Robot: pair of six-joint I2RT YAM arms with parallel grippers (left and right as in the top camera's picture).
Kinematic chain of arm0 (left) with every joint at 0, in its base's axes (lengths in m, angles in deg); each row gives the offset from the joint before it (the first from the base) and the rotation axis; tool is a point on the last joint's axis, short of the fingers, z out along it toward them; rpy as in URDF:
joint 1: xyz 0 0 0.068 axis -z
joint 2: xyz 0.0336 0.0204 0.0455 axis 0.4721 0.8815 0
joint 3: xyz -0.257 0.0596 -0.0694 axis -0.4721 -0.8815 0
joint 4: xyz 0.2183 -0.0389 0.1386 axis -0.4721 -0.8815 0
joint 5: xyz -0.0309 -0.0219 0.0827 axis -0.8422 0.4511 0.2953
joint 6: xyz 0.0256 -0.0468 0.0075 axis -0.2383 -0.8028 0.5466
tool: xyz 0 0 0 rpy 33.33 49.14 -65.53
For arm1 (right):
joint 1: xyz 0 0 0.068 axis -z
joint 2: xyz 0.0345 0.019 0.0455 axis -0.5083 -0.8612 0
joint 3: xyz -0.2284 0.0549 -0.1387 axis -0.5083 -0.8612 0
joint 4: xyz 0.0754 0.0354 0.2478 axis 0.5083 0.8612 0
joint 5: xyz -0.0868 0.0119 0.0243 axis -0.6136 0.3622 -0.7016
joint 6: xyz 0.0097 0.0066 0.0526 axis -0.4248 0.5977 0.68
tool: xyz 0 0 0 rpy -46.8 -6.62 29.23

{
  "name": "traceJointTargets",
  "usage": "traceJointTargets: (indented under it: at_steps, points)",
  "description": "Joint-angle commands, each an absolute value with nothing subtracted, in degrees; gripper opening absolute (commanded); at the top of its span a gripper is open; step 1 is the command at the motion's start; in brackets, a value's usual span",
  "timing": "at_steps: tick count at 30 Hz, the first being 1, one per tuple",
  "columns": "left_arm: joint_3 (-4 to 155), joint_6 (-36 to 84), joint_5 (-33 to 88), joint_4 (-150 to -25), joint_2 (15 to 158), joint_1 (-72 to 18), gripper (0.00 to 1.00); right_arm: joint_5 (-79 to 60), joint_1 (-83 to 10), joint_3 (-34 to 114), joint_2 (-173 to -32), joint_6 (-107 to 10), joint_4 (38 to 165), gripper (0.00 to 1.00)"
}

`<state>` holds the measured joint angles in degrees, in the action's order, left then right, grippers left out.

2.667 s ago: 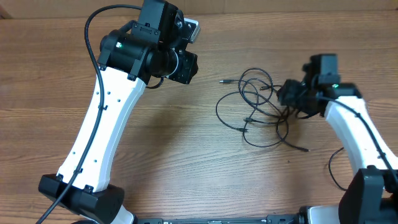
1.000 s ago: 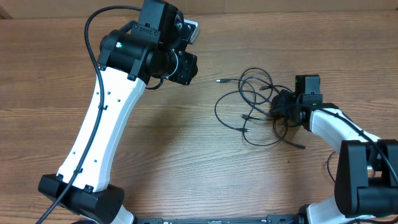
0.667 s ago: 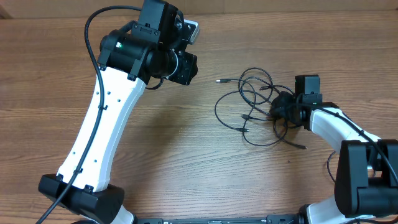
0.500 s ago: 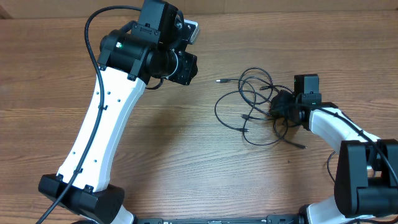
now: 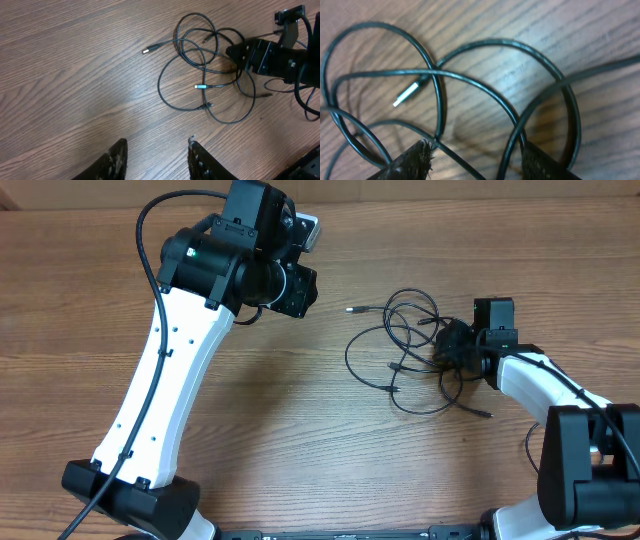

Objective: Untangle cables
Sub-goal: 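Grasp a cable strand with the right gripper and hold it, then pull the right gripper back-right, dragging the cable away from the pile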

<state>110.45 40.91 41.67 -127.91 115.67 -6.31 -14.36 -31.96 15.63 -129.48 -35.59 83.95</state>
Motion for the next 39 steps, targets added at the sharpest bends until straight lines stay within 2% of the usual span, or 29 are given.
traceJointTargets:
  at_steps: [1,7,16,26,33,39]
  points:
    - [110.41,40.47,41.54,-128.0,115.85,-6.42,0.39,-13.64,-32.81,17.01,-129.85,-35.52,84.54,0.57]
    - [110.41,40.03,41.52,-128.04,115.85,-6.39,0.39,-13.59,-32.81,17.01,-129.85,-35.39,84.19,0.49]
    - [110.41,40.03,41.52,-128.04,115.85,-6.42,0.39,-13.29,-32.85,16.27,-129.87,-33.55,84.89,0.46]
    - [110.41,40.03,41.52,-128.5,115.85,-6.42,0.39,-13.44,-32.85,15.61,-129.87,-33.38,81.33,0.26]
    - [110.41,40.03,41.52,-128.46,115.85,-6.42,0.39,-13.53,-32.85,15.61,-131.05,-30.89,83.69,0.26]
    - [110.41,40.03,41.52,-128.5,115.85,-6.42,0.39,-13.88,-32.85,15.61,-133.96,-29.03,80.08,0.27]
